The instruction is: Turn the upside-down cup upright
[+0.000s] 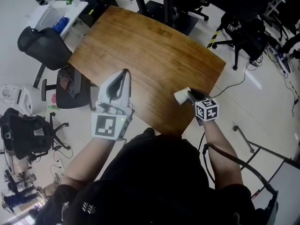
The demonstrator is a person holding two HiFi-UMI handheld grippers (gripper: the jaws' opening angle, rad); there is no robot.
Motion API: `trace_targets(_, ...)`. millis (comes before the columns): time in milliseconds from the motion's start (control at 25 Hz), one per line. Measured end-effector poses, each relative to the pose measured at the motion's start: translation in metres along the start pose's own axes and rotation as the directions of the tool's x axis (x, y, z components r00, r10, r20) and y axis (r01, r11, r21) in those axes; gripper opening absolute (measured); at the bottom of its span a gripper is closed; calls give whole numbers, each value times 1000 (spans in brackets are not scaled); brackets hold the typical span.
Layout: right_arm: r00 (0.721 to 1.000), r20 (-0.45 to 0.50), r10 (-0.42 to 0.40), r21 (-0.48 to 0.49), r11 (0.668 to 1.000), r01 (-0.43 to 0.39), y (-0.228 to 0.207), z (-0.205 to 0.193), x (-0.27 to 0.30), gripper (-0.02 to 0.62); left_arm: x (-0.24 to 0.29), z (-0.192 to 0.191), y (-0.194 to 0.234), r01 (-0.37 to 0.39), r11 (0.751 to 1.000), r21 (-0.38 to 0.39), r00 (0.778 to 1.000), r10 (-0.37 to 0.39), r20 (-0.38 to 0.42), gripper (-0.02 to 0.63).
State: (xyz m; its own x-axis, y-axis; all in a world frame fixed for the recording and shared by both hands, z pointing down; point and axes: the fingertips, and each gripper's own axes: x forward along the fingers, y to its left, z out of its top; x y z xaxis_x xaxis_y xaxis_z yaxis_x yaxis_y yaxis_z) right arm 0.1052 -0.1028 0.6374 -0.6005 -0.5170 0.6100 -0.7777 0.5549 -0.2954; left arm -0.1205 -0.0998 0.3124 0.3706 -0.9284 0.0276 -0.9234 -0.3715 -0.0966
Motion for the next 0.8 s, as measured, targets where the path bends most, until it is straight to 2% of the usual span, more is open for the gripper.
trace_targets(160,1000,-9,7,-141,990,-9,18,8,-3,47,0,-1,-1,9,1000,-1,1000,-9,6,0)
trace_targets(280,999,-34,12,-293,956,-21,37,14,-5,34,0,-4,0,12,1000,-7,1000,-12,4,0)
trace_targets(400,999,-40,-3,-381,924,-13,46,17,-3,20,1,-1,0,10,1000,-3,1000,-10,18,0)
trace_targets(600,997,-25,-69,-368,928,56,44,14,-3,9,4,-6,-8,41,999,1,999,-41,5,0)
trace_targets(800,996,-35,-83,-337,939,66,48,0,5,9,0,-11,-3,40,999,-8,999,-40,-14,0)
